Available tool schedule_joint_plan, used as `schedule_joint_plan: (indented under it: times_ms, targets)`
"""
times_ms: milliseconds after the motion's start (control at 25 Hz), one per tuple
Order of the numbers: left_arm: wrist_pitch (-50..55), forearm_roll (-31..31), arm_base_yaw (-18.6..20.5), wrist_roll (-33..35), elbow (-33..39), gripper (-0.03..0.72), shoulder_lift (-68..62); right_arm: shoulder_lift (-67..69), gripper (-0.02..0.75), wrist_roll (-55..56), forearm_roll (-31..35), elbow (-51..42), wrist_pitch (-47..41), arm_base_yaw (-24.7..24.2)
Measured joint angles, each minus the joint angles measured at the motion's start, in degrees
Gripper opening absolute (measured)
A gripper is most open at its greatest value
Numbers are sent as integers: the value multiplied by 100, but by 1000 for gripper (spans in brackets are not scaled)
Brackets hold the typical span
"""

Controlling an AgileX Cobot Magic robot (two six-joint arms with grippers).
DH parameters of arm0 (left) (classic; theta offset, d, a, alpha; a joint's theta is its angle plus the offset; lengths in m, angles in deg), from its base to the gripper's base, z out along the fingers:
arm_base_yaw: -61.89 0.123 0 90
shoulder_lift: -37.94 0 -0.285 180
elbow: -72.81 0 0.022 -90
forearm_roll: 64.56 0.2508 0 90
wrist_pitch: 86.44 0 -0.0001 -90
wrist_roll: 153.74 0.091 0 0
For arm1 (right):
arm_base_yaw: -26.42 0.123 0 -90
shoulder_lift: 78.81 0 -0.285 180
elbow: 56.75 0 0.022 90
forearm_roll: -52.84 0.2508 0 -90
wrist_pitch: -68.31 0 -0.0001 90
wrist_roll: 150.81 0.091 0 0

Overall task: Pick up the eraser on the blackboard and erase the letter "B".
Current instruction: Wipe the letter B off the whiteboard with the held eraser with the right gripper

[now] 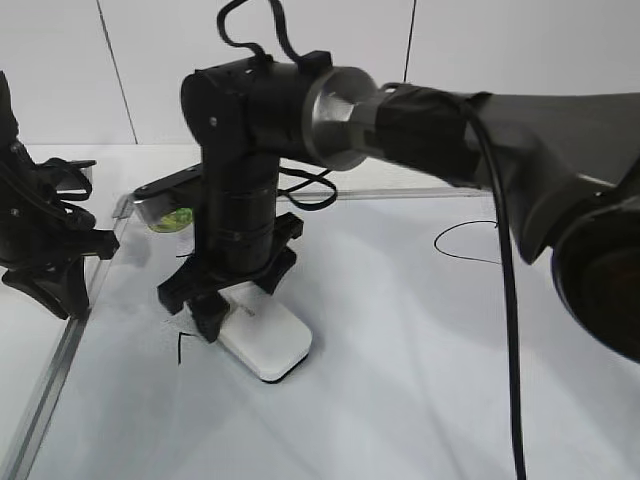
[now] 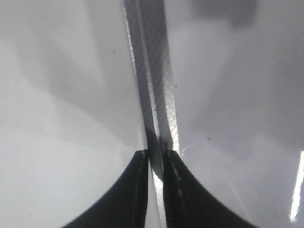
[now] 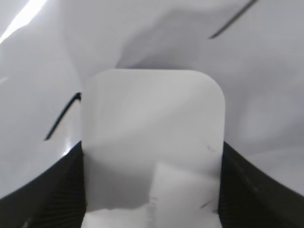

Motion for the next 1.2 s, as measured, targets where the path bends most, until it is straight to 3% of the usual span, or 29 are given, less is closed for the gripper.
schedule_joint_plan:
  times_ms: [640,1200]
  targets:
    - [33,-12,0,0,0,98,0,-607,562,35,-54,-11,12,-123]
    - [45,-168,0,0,0,263,0,-1203,562,35,144,-11,-19,-123]
